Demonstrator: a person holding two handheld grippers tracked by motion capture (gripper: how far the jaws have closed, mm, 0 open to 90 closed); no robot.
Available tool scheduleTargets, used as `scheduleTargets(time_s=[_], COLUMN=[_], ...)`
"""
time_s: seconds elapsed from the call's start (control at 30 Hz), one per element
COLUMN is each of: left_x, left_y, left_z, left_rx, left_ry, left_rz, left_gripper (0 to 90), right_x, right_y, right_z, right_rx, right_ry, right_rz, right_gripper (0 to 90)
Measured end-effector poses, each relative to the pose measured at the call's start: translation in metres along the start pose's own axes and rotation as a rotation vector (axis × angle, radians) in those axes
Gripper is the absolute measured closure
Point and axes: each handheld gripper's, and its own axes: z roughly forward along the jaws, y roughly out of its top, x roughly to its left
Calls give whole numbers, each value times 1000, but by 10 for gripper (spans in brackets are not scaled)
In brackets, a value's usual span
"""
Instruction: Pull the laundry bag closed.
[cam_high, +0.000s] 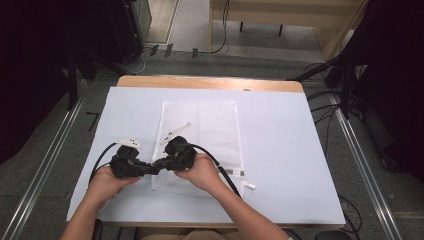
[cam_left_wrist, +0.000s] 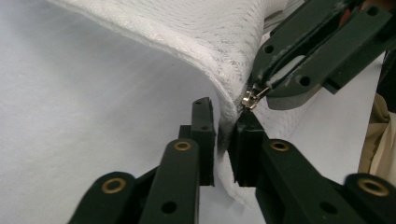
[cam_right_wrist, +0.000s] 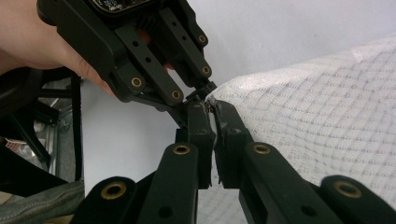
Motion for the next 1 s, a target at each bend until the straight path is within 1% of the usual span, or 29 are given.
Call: scheduleTargets(time_s=[0.13, 0.17, 0.2, 0.23, 0.3, 0.43, 0.5, 0.57, 0.6, 0.67, 0.7, 0.73, 0.77, 0.8, 0.83, 0.87, 0.9, 0.93, 0.97, 1.0], left_x=[-1, -2, -2, -2, -2, -1, 1, 0, -1, -1, -2, -2, -3, -3, -3, -3, -3, -2, -1, -1], left_y=[0, 1, 1, 1, 1, 1, 1, 1, 1, 2, 2, 3, 4, 4, 4, 4, 4, 4, 3, 2], left_z=[1, 1, 1, 1, 1, 1, 1, 1, 2, 2, 2, 2, 1, 1, 1, 0, 0, -1, -2, -3], left_rx=[14, 19, 18, 21, 22, 34, 43, 48, 48, 46, 52, 52, 53, 57, 54, 53, 48, 51, 49, 45], left_ry=[-1, 4, -2, 3, -5, 3, 0, 3, -1, 6, 6, 3, 12, 9, 17, 7, 10, 10, 5, 8], left_rz=[-1, 0, -2, -1, -5, -14, -22, -16, -20, -17, -18, -17, -18, -21, -19, -24, -25, -27, -26, -31], left_gripper=[870, 872, 874, 875, 878, 881, 883, 884, 885, 887, 890, 890, 891, 892, 892, 893, 893, 893, 893, 893], right_x=[-1, -1, -2, -1, -2, -4, -5, -7, -9, -10, -10, -10, -9, -9, -9, -9, -10, -15, -15, -17], right_y=[-1, -1, -1, -1, -2, -3, -5, -7, -9, -11, -13, -13, -13, -14, -14, -15, -16, -19, -19, -21], right_z=[0, 0, 1, 1, 2, 5, 6, 7, 7, 7, 7, 7, 7, 6, 6, 6, 5, 4, 4, 4], right_rx=[5, 9, 11, 13, 13, 9, 7, 11, 10, 1, -4, -4, -8, -12, -15, -11, -14, -8, -8, -5], right_ry=[-2, -2, -8, -15, -22, -34, -37, -30, -30, -29, -42, -42, -56, -57, -54, -67, -75, -71, -71, -83], right_rz=[1, 4, -2, 1, 6, 3, -2, 0, 2, 6, -11, -11, -18, -18, -20, -22, -29, -7, -7, 1], right_gripper=[881, 881, 881, 881, 882, 883, 884, 885, 885, 884, 886, 886, 886, 886, 887, 887, 887, 887, 887, 887])
